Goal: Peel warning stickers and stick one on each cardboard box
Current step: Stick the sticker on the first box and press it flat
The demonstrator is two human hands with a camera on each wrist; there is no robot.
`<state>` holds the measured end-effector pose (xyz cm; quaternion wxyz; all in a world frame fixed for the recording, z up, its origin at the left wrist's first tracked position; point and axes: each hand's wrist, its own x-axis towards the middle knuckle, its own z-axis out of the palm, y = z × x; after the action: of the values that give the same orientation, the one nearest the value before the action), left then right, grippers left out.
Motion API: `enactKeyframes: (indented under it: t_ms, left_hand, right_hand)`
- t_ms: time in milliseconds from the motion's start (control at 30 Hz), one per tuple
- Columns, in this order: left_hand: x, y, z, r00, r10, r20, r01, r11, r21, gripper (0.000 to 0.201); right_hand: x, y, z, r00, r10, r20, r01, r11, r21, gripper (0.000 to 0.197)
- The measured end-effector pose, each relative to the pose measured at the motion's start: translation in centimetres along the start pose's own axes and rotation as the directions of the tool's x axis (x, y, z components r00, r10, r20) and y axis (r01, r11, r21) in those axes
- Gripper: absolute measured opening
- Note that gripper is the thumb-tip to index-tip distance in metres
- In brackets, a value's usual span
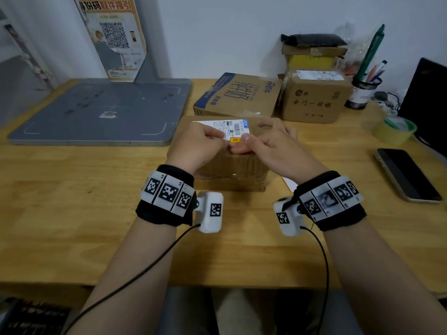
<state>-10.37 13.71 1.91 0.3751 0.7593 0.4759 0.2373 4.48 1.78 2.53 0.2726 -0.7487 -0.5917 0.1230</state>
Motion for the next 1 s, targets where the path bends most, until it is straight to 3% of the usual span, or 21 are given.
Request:
enactKeyframes:
  t_ms: [100,333,467,733,900,1000]
  left_hand:
    - [-0.1,0.1,-0.2,1.000,-0.001,0.000,0.001,0.999,-0.032,0.010]
    - [-0.5,0.5,-0.2,0.999,-0.038,0.005,0.039,0.987,-0.159,0.045]
    - [-0.7,0.7,-0.4,0.998,-0.066,0.004,0.066,0.978,-0.196,0.053]
    - [-0.9,0.5,-0.2,0.997,-0.076,-0.007,0.072,0.965,-0.251,0.056]
    - [-1.1,0.6,-0.2,0.997,-0.077,-0.003,0.074,0.964,-0.256,0.054]
    - [-1.0,0.5,-0.1,0.997,-0.079,-0.011,0.074,0.965,-0.250,0.053]
  right_hand:
    - [0.2,0.2,0.2,0.999,0.039,-0.017,-0.039,0.998,-0.048,0.040]
    - [0.1,0.8,0.8,0.997,-0.011,-0.076,0.012,1.000,0.015,0.042]
    - [0.0,1.1,0.6,0.996,0.059,-0.074,-0.061,0.998,-0.020,0.044]
    - [-0.6,0.8,0.0,0.993,0.056,-0.108,-0.054,0.998,0.023,0.040]
    - [-0.2,1.3,0.1,0.983,0.124,-0.134,-0.135,0.988,-0.078,0.044]
    - [-0.9,1.6,-0.4,0.984,0.098,-0.152,-0.112,0.990,-0.086,0.040]
